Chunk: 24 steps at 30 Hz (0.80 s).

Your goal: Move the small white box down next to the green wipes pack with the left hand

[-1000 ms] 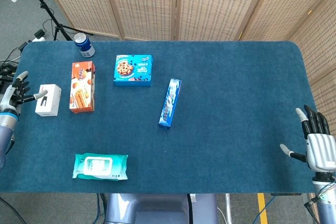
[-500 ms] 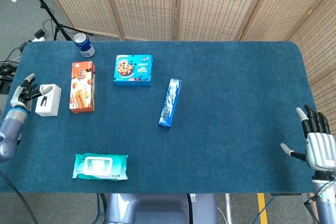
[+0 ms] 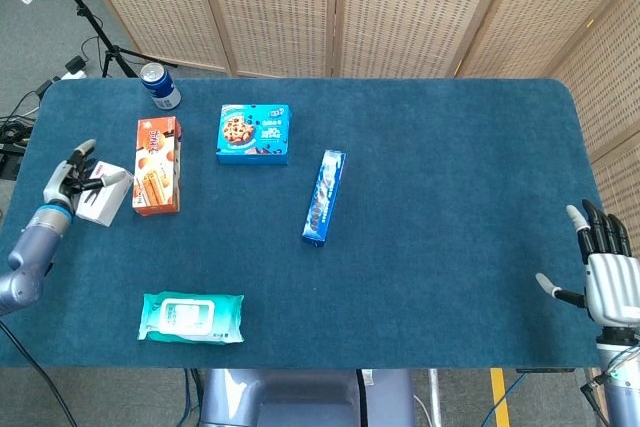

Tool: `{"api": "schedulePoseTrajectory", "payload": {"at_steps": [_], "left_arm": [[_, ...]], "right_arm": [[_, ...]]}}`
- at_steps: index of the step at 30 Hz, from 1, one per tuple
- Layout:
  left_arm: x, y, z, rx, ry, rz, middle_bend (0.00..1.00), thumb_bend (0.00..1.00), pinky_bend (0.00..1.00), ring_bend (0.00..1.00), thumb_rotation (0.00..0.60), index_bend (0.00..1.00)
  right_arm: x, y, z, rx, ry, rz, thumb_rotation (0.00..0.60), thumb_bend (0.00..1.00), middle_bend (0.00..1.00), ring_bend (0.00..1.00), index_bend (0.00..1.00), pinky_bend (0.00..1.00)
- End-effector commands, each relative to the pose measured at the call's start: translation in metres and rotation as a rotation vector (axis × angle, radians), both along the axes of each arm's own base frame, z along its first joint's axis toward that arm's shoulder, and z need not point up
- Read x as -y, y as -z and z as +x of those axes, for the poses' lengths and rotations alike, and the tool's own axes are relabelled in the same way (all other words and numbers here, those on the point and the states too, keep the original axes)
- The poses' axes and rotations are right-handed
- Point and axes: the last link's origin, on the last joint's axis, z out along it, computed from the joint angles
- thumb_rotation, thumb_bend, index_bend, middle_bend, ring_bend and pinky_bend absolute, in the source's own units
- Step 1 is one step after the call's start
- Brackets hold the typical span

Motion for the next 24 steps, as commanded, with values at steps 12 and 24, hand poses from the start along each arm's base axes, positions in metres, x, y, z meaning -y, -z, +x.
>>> {"api": "schedulePoseTrajectory", "payload": {"at_steps": [12,24], "left_arm": [[0.023,-0.01,-0.005,-0.433,0.2,-0.091,0.0,0.0,0.0,0.0,0.6,0.0],[0.046,-0.001,0.013,-0.672,-0.021,-0.117,0.0,0.0,0.0,0.0,0.6,0.0]], "right_arm": [[-0.002,-0.004,0.001,0.017,-0.008,-0.009,0.6,0.0,0.0,0.0,0.0,0.0],[-0.004,-0.008,0.002,0.034,-0.018,-0.009,0.6,0.0,0.0,0.0,0.0,0.0]]}}
